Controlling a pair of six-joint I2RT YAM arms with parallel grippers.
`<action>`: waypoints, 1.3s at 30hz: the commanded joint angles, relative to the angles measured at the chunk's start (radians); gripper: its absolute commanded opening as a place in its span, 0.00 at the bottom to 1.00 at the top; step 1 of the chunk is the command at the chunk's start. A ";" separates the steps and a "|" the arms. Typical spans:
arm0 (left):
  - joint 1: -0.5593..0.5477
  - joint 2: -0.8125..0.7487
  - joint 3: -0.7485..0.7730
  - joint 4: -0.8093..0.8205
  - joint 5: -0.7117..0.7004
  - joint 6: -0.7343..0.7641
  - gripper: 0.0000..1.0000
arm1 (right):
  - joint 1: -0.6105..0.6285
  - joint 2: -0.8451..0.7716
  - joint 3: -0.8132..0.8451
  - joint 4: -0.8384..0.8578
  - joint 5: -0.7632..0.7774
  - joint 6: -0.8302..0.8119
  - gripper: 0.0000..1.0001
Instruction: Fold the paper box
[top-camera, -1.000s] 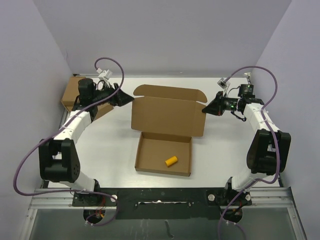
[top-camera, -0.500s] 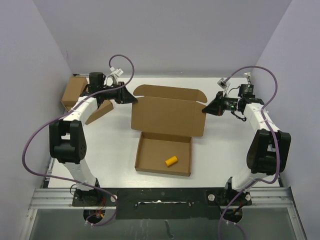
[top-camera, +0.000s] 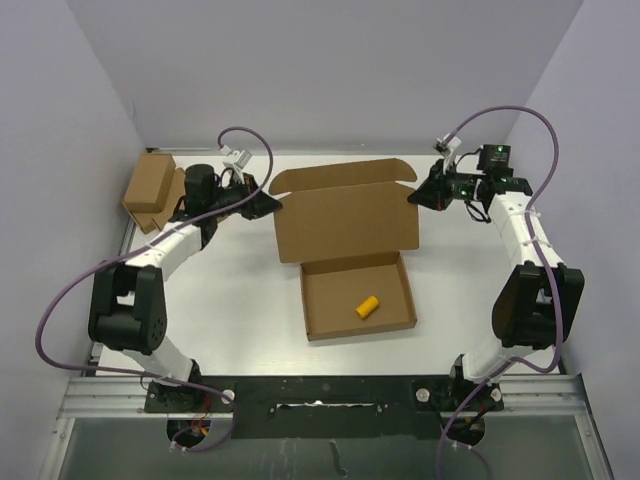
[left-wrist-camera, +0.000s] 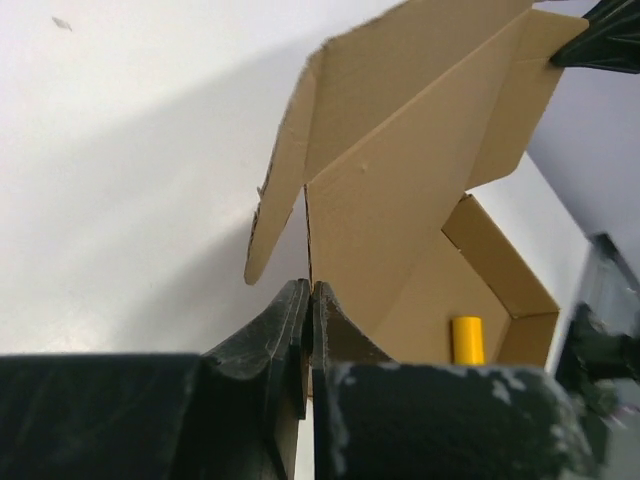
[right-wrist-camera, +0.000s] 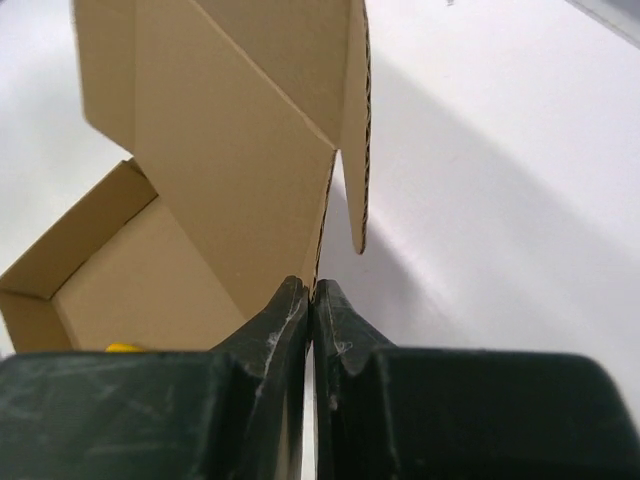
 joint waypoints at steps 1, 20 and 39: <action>-0.127 -0.162 -0.078 0.310 -0.356 -0.007 0.00 | 0.066 -0.026 0.045 0.144 0.160 0.004 0.00; -0.562 -0.090 -0.072 0.595 -1.334 0.337 0.00 | 0.365 -0.183 -0.243 0.718 0.825 0.216 0.00; -0.574 0.138 -0.141 1.089 -1.304 0.464 0.00 | 0.417 -0.110 -0.517 1.380 1.009 0.185 0.00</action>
